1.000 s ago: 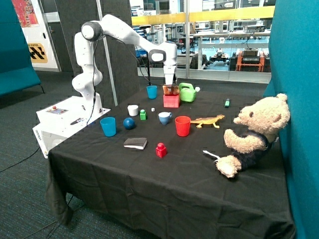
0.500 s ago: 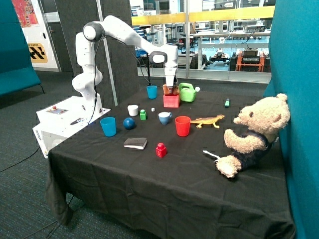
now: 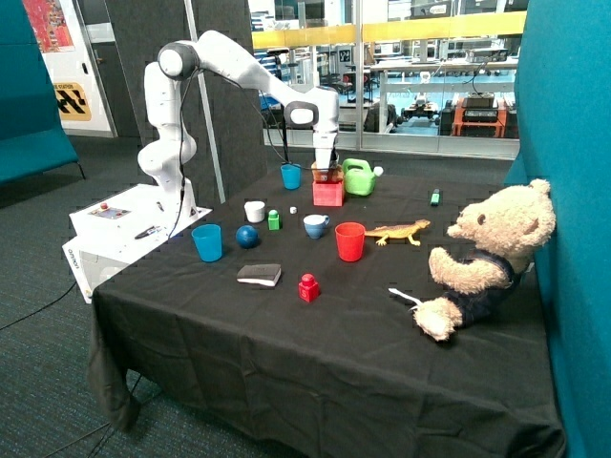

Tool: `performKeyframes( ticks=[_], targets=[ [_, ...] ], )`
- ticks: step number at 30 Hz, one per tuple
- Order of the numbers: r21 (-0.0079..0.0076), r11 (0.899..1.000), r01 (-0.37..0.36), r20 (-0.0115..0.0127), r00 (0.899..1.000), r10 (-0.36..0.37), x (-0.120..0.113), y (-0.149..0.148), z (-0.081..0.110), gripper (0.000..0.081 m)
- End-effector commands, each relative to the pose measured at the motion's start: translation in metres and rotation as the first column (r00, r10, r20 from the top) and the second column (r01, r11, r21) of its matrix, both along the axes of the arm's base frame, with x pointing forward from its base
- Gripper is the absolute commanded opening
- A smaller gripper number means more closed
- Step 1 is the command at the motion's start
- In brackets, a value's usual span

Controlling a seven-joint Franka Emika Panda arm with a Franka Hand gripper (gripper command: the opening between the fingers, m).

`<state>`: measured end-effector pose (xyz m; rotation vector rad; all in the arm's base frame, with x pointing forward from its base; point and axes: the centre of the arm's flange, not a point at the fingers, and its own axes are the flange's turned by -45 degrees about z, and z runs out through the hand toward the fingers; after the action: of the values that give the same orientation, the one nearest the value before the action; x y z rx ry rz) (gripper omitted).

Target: Put the ball in the red pot

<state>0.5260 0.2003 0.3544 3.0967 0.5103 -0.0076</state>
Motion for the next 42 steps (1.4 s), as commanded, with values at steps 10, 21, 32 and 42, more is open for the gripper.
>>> performKeyframes(
  ticks=[10,21,32,42],
  targets=[
    [0.0039,1.0,-0.018,0.0043,1.0,0.018,-0.001,-0.001,0.005,0.0],
    [0.0039,0.999,-0.035,0.0043,0.999,0.035,0.0,0.007,0.011,0.0],
    [0.0039,0.995,-0.099,0.0043,0.995,0.099,0.001,0.007,0.06,0.0],
    [0.0039,0.995,-0.097,0.0043,0.995,0.097,0.001,-0.014,0.093,0.0]
  ],
)
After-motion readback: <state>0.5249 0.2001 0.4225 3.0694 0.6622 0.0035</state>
